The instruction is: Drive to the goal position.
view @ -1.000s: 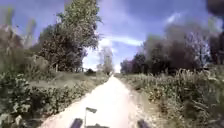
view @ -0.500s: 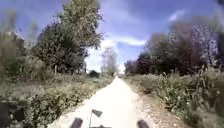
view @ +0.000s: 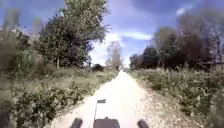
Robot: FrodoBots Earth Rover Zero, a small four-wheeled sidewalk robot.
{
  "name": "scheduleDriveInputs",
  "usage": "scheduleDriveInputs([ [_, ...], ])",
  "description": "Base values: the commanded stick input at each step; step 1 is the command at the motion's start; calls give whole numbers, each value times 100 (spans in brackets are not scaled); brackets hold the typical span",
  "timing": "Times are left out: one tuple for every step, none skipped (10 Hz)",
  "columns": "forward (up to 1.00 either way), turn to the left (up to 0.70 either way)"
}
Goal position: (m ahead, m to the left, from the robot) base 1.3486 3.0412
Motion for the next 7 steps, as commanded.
scheduleDriveInputs([
  [100,-36],
  [100,-39],
  [100,0],
  [100,0],
  [100,-38],
  [100,-9],
  [100,0],
])
